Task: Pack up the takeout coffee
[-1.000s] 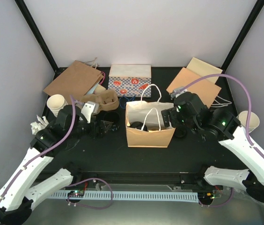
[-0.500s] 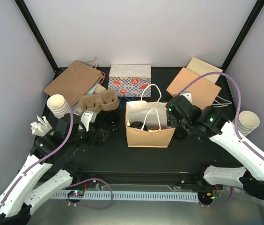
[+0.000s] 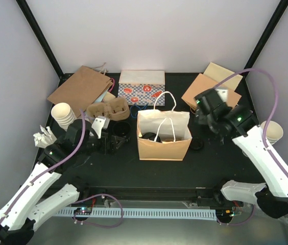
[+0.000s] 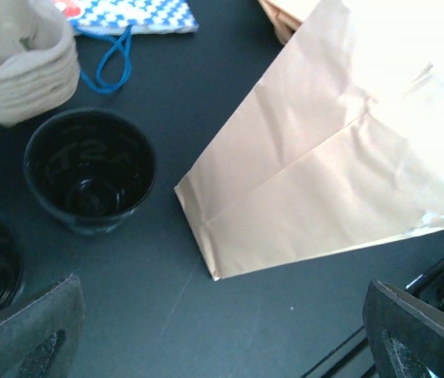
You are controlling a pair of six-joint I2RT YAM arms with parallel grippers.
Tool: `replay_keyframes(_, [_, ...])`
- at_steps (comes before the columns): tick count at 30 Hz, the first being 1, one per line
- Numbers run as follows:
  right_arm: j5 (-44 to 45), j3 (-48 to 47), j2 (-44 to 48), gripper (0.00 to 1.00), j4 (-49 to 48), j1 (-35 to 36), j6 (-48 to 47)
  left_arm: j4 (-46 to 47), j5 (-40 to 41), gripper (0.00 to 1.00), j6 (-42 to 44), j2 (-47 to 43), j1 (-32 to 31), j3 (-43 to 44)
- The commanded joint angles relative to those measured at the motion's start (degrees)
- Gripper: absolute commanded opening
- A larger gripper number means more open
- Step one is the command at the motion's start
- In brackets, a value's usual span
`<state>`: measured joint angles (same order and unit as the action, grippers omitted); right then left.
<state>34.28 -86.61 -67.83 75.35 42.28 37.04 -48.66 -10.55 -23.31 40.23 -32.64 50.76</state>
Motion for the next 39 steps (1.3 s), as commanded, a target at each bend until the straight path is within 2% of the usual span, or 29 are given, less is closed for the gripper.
replay_keyframes(1, [0.0,-0.7,1.4,0.8,0.5,-16.3,-3.5,7.7,-3.3,0.99,2.9,1.2,0.0,-0.7])
replay_keyframes(7, [1.6,0.7,3.4,0.74,0.6,-34.4,1.3,7.9,-5.6,0.99,6.0,5.0,0.0,1.7])
replay_keyframes(9, [-5.1,3.4,4.9,0.73,-3.1,-44.4,0.1,7.8,-6.2,0.99,6.8,5.7,0.0,1.6])
replay_keyframes(11, [-6.0,4.6,5.3,0.69,-5.0,-49.5,1.1,7.5,-6.7,0.99,7.2,6.2,0.0,1.5])
replay_keyframes(16, [-7.5,1.6,0.1,0.68,-3.5,-53.9,4.6,8.9,-8.3,0.99,6.8,6.0,0.0,0.4])
replay_keyframes(19, [-10.1,1.4,-2.0,0.62,-4.1,-57.1,5.4,8.8,-8.8,0.99,6.4,5.9,0.0,-0.2])
replay_keyframes(22, [-16.6,3.7,-2.6,0.54,-7.0,-61.1,3.3,7.8,-8.8,0.99,6.2,5.8,0.0,0.0])
replay_keyframes(27, [-22.2,4.4,-4.7,0.5,-8.3,-62.6,2.3,6.5,-8.7,0.99,4.8,4.8,0.1,-0.3])
replay_keyframes(33, [-21.5,5.7,-4.9,0.44,-8.3,-64.1,3.3,5.5,-8.5,0.99,4.1,3.0,0.0,-2.2])
replay_keyframes(39, [-21.0,8.7,-3.2,0.44,-9.4,-65.0,3.5,5.6,-8.4,0.99,3.8,2.5,0.0,-3.1])
